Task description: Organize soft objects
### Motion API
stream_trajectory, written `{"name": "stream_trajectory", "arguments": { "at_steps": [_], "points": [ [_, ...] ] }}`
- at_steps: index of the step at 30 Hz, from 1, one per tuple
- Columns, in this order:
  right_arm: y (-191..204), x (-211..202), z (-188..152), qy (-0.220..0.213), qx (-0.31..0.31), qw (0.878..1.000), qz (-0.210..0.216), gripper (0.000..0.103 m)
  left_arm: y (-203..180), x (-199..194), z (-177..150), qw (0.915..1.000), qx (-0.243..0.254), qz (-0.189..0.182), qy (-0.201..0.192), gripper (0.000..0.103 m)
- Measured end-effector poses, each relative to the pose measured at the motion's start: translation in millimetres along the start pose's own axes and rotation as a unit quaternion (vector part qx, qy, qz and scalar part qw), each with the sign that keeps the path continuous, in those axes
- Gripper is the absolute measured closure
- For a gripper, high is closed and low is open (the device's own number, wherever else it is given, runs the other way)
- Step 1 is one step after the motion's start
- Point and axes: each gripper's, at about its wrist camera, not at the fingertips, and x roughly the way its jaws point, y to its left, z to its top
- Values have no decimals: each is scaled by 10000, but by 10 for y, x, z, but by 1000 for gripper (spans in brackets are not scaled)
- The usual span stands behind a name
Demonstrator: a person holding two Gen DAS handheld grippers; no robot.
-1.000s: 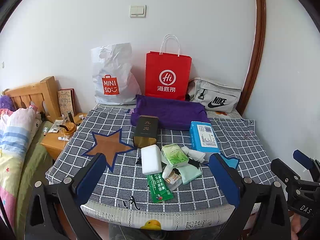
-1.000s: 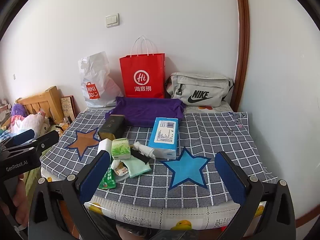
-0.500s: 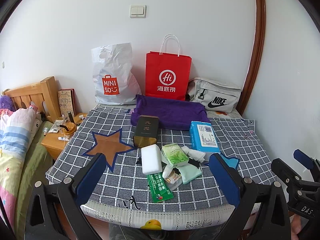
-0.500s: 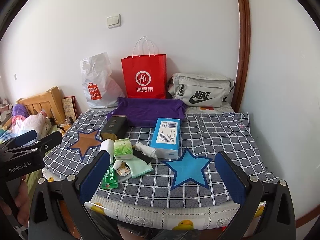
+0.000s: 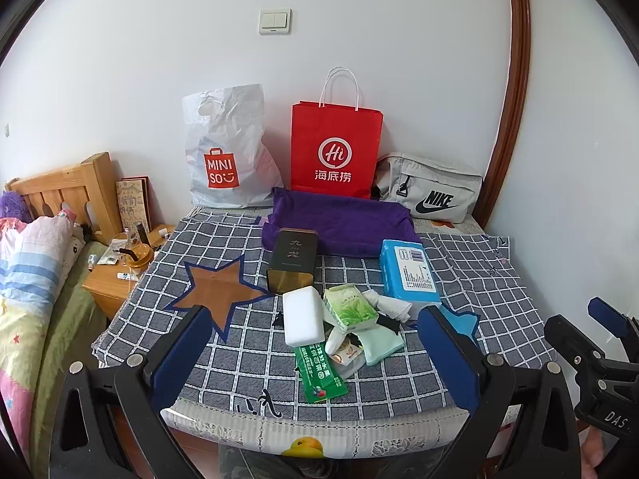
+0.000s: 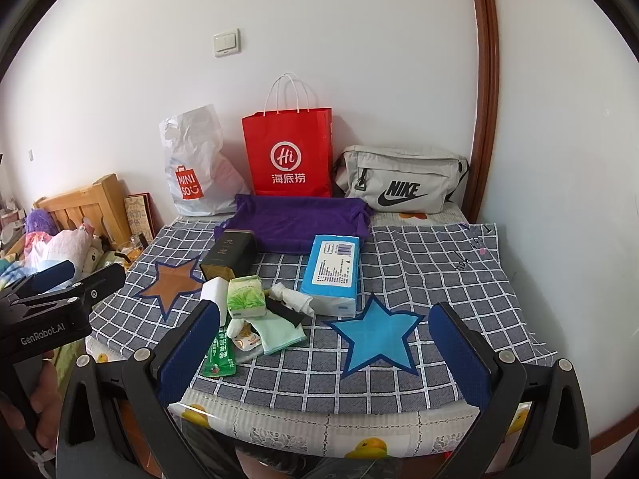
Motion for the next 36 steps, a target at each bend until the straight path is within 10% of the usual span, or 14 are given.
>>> {"name": "stream_trajectory", "arguments": {
  "at_steps": [36],
  "points": [
    [4, -64, -24, -105, 16, 9999, 62, 0, 3, -11, -39, 10000, -9, 1, 1, 0]
  ]
}}
